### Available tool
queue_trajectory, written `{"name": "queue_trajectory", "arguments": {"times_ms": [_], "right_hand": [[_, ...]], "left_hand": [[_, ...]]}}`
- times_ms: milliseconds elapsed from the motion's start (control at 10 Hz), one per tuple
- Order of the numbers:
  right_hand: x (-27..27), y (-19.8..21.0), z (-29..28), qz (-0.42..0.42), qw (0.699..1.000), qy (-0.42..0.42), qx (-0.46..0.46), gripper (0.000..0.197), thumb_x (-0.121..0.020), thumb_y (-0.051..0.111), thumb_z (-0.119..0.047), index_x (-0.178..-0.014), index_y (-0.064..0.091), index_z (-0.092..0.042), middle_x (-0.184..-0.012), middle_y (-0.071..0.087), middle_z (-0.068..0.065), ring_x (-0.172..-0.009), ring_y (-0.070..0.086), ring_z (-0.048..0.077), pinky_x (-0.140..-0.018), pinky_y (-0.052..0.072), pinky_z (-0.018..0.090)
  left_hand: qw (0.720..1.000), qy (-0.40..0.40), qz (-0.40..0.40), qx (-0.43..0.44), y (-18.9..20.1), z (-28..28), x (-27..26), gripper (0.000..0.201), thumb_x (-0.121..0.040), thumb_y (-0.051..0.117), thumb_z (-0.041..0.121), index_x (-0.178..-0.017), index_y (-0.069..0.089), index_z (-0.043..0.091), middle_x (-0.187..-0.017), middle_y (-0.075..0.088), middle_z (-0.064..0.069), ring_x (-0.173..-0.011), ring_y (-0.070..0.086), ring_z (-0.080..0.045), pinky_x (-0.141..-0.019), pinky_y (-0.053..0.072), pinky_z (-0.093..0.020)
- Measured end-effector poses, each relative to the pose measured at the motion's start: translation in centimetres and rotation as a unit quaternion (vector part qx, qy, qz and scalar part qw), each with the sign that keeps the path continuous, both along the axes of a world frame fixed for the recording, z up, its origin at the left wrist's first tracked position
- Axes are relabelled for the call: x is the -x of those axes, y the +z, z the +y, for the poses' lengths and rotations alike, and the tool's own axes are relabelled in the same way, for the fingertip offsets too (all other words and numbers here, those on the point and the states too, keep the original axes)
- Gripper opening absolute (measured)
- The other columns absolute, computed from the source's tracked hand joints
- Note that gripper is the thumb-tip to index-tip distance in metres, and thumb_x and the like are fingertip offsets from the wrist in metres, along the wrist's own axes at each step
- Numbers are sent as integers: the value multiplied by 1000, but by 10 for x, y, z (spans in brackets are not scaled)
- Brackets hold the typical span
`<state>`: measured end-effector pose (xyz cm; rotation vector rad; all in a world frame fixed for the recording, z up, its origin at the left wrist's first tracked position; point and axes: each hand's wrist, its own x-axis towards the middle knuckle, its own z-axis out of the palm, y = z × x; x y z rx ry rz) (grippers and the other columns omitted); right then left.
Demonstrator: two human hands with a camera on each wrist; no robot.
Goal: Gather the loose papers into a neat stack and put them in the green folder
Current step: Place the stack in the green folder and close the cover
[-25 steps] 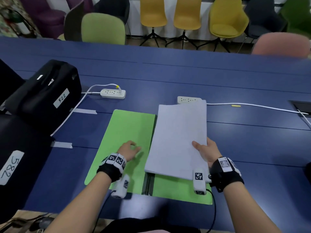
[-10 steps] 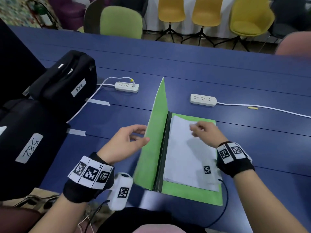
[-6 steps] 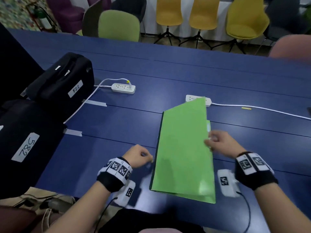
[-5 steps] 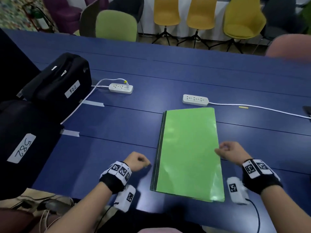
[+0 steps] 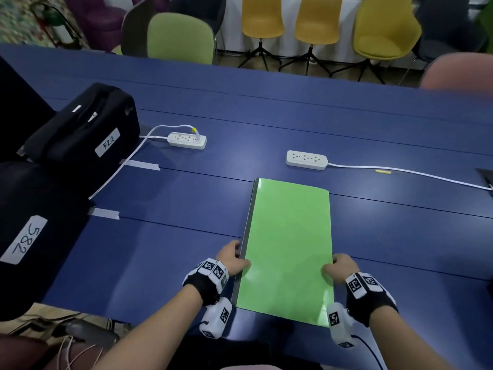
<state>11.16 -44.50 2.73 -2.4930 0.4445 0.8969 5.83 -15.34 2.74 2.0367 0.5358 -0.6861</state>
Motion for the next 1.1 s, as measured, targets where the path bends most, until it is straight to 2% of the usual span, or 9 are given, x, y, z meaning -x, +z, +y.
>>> {"name": "queue_trajectory", "arguments": {"times_ms": [200,300,400,500,600,800,900,1000,1100], "right_hand": [[-5,5,32,-15,999,-24,-32,4,-73,56,-4,-70,54,-6,-72,51,11,-65,43,21,-60,31,25],[-5,2,56,-26,998,-11,-63,22,-77,53,-2,-91,65,8,-82,65,22,-72,55,27,-62,41,28],[-4,4,83,-29,994,-3,-102,29,-77,49,-2,-99,65,7,-77,61,14,-72,54,26,-64,39,27],[-3,11,106,-30,993,-8,-113,15,-77,47,-1,-80,62,0,-72,53,9,-68,47,24,-60,33,25],[-2,14,117,-43,991,-20,-129,20,-80,46,1,-64,52,-10,-62,47,3,-58,42,17,-52,30,24],[5,7,115,-85,984,-17,-155,35,-81,48,1,-106,69,-12,-80,65,2,-79,57,20,-66,40,20],[9,7,113,-93,982,-13,-164,37,-81,48,2,-108,69,-13,-68,60,-8,-71,54,17,-55,39,15],[8,6,112,-76,983,-9,-166,36,-81,50,0,-110,68,-12,-75,66,-5,-82,62,21,-63,44,20],[5,12,100,-90,981,-40,-169,54,-84,55,-7,-137,49,-17,-113,66,8,-109,60,26,-92,44,28]], "left_hand": [[999,24,-25,-24,6,29,-6,13,-78,65,14,-90,61,17,-93,66,-6,-83,60,-21,-80,51,-32],[998,52,-22,-21,4,54,-8,13,-79,65,10,-85,62,22,-91,65,-4,-89,62,-23,-86,51,-33],[994,100,-31,-33,1,76,-10,10,-72,66,13,-76,61,21,-86,64,-4,-83,60,-23,-78,49,-30],[988,142,-34,-40,2,91,-14,13,-78,65,9,-88,64,17,-89,59,-3,-86,54,-20,-77,40,-25],[982,176,-36,-58,1,96,-16,34,-81,63,7,-115,64,6,-99,61,-7,-91,54,-21,-80,38,-24],[974,220,-23,-40,-8,99,-9,45,-78,66,10,-123,61,7,-116,65,-10,-110,60,-26,-95,43,-28],[972,231,-29,-17,-9,103,-4,44,-78,66,8,-121,63,7,-116,66,-11,-111,61,-26,-100,43,-31],[977,209,-26,-10,-11,107,-4,40,-80,64,8,-120,63,6,-117,67,-11,-114,60,-28,-103,44,-33],[983,183,-5,-4,-10,121,7,34,-82,66,9,-115,64,3,-108,65,-12,-107,61,-27,-97,47,-35]]}}
